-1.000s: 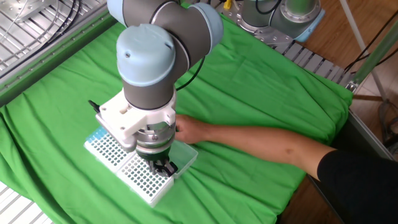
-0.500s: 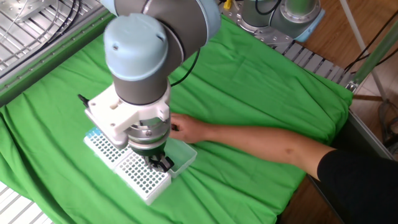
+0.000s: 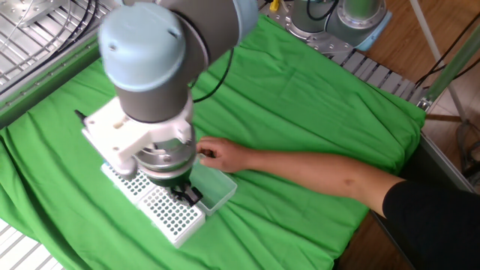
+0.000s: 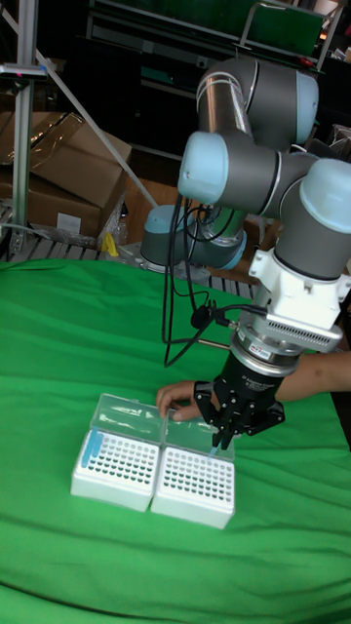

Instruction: Insert a medium pipette tip into the holder for medium pipette tips

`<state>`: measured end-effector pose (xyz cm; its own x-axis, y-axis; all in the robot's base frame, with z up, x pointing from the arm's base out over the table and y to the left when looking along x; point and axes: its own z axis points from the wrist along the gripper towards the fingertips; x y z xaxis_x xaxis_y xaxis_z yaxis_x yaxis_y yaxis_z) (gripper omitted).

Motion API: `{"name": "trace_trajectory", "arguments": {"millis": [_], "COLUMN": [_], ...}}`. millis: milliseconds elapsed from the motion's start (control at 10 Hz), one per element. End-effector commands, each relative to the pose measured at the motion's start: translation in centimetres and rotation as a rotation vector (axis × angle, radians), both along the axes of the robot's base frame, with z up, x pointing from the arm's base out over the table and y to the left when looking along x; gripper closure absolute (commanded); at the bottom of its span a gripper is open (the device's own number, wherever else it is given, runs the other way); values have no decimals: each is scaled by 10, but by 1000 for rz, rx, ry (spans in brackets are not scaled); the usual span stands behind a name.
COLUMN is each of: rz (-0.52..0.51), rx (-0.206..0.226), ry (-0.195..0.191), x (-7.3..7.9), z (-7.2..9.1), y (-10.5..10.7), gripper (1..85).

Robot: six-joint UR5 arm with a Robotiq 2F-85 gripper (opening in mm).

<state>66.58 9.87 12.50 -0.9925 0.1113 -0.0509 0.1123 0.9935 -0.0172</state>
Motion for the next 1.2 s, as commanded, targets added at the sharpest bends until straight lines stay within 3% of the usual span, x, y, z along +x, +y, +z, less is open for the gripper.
{"name": "trace_trajectory", "arguments": {"millis": [0,200,400,800,1100], "rz": [32,99,174,288,347], "rx": [15,-26,-52,-53,-63], "ry": [24,23,-4,-66,-81], "x": [10,22,36,45,42], "z": [32,45,46,26,19], "y": [-14,-40,-69,-120,-147], "gripper": [847,847,847,847,847]}}
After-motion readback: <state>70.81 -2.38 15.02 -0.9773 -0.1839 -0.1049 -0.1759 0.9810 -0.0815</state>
